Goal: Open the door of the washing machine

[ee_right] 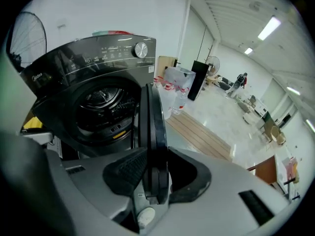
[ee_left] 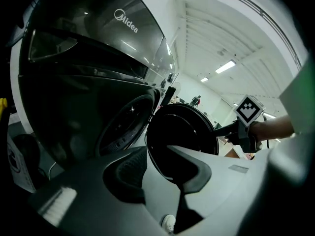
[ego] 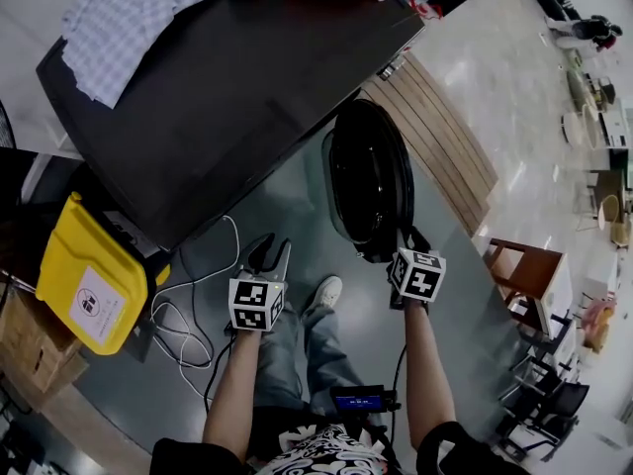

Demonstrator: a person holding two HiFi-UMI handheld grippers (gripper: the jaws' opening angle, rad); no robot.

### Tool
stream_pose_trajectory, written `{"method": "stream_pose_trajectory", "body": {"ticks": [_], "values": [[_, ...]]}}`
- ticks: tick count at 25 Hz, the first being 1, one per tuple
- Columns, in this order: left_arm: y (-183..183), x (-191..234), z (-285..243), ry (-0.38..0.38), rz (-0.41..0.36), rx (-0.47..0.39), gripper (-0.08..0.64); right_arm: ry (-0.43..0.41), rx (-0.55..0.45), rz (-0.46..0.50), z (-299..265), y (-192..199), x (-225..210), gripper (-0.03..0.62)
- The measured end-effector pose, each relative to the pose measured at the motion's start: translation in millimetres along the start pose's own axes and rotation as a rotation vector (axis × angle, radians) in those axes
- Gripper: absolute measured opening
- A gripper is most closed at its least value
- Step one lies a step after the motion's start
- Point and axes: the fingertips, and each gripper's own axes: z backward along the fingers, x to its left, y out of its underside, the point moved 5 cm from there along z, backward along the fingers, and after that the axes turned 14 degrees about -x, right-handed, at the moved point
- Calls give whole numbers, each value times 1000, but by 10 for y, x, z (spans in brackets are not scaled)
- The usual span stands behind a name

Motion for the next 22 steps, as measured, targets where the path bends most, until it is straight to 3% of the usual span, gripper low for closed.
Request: {"method": "stream_pose_trajectory", "body": {"ticks": [7,17,20,22], "values": [[104,34,83,1,-5,8,118,119,-18,75,-118,3,-446,113],[26,-74,243,-10,-35,-11,115,177,19,150,-236,-60,-834,74],[-114,-187,427,-28,-54,-48,115,168,-75,104,-20,-132,-828,5],[-315,-274,526,-48,-80,-104,116,70,-213,10,192,-273,-720,3]]}}
